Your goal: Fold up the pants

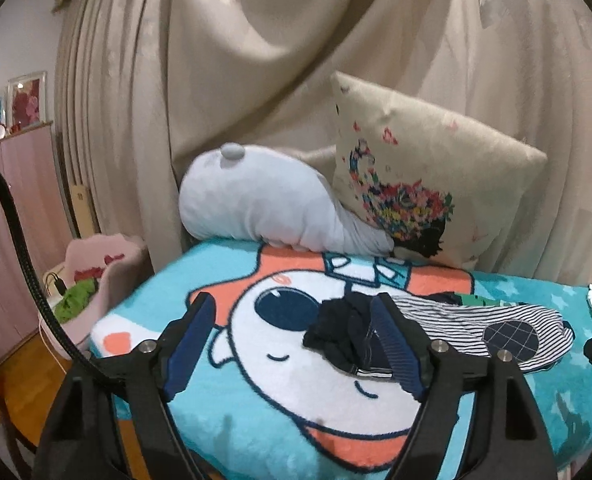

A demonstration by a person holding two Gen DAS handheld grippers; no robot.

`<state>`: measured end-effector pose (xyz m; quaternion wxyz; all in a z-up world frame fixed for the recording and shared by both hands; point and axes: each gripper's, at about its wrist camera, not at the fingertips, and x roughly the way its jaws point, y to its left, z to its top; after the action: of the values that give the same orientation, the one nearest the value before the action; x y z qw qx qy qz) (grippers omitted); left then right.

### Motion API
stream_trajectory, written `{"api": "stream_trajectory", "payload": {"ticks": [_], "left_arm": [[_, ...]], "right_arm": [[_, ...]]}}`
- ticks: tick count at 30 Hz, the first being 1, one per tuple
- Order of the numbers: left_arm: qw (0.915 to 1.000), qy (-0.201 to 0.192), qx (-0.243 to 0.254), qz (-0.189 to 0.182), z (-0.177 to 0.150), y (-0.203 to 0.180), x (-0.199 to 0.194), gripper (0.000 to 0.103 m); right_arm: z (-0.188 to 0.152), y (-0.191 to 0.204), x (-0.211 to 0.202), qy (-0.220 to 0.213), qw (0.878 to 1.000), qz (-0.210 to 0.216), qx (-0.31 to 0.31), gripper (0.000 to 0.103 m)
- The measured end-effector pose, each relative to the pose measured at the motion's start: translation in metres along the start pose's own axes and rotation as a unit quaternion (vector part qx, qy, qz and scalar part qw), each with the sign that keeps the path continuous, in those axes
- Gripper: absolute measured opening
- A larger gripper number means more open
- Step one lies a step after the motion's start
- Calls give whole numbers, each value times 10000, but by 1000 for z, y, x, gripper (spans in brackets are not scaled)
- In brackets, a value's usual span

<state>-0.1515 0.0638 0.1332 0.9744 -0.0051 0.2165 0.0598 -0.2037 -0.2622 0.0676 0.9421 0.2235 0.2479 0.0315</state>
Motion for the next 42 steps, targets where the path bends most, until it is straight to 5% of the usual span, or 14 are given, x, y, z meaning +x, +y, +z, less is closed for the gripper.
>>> {"api": "stream_trajectory", "payload": {"ticks": [1,5,11,26,30,33,35,38,42], "left_arm": [[10000,-57,-23,6,1,2,-5,84],[9997,-253,-39,-41,3,6,-22,98],[9995,-222,190,-131,-1,-8,-21,99],[9977,621,270,-68,-8,-28,57,99],[9929,1035,124,-567,-15,-30,83,99],[9715,1649,-438,-1647,-23,-16,108,99],[9495,2019,-928,-2217,-28,-2,123,89],[9221,2429,-1297,-2718,-34,4,140,72],[8860,2766,-1656,-3333,-39,-4,154,67]], "right_arm": [[0,0,0,0,10000,0,0,68],[-3,5,-19,-175,9998,-14,-68,72],[-4,2,-22,-162,9998,-118,-41,72],[-2,-13,43,466,9986,-236,46,72],[-4,-23,59,629,9973,-375,85,72],[-5,-32,68,777,9962,-358,176,72],[-8,-34,72,835,9959,-316,162,72],[-11,-34,80,933,9954,-134,181,72],[-14,-37,92,1117,9918,452,416,72]]}}
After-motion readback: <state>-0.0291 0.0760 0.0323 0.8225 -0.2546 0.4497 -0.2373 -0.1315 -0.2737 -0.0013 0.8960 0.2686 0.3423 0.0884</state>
